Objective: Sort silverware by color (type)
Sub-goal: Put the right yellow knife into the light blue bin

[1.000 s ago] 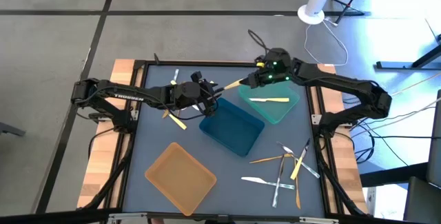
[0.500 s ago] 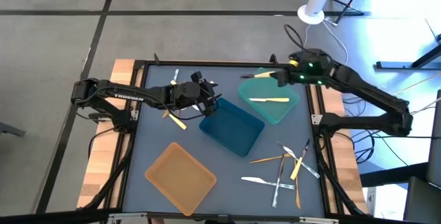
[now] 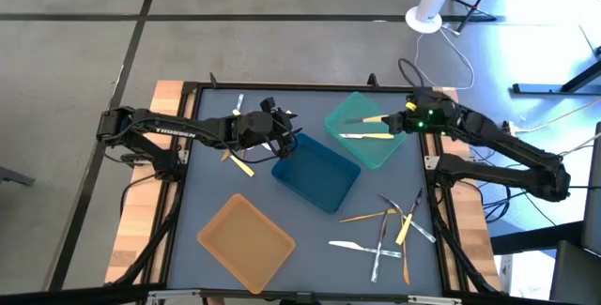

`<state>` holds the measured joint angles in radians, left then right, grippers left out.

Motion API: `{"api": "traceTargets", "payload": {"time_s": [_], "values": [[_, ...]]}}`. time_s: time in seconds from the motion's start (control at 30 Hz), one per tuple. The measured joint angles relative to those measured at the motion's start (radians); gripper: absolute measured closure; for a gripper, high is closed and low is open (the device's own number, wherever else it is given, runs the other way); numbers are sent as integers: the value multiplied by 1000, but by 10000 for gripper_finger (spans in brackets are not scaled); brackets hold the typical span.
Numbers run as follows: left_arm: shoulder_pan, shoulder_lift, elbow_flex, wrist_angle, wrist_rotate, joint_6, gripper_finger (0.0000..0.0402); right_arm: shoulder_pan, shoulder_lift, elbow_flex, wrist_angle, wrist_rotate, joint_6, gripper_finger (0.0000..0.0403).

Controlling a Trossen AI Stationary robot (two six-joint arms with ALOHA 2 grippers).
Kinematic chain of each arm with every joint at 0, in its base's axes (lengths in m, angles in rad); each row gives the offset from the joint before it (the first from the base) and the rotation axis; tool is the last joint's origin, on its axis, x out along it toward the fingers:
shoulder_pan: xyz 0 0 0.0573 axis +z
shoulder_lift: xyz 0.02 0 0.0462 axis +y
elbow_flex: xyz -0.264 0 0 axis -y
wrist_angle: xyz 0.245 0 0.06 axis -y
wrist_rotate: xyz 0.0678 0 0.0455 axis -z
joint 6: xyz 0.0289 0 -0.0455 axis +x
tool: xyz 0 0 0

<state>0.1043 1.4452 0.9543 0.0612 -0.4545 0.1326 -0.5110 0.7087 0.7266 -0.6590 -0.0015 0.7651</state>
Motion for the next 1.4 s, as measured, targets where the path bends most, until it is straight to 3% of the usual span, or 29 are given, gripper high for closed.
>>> {"api": "traceTargets", "payload": {"time_s": [0.2,0.53,0.73,1.07,1.4], "values": [[0,0,0,0,0,-1,210,0,-20,-144,154,-50,51,398],[0,0,0,0,0,-2,210,0,-21,-255,266,-52,104,398],[0,0,0,0,0,-2,210,1,-12,-273,267,-47,103,391],[0,0,0,0,0,-2,210,0,-11,-274,255,-26,102,329],[0,0,0,0,5,-4,210,0,-11,-275,258,10,90,322]]}}
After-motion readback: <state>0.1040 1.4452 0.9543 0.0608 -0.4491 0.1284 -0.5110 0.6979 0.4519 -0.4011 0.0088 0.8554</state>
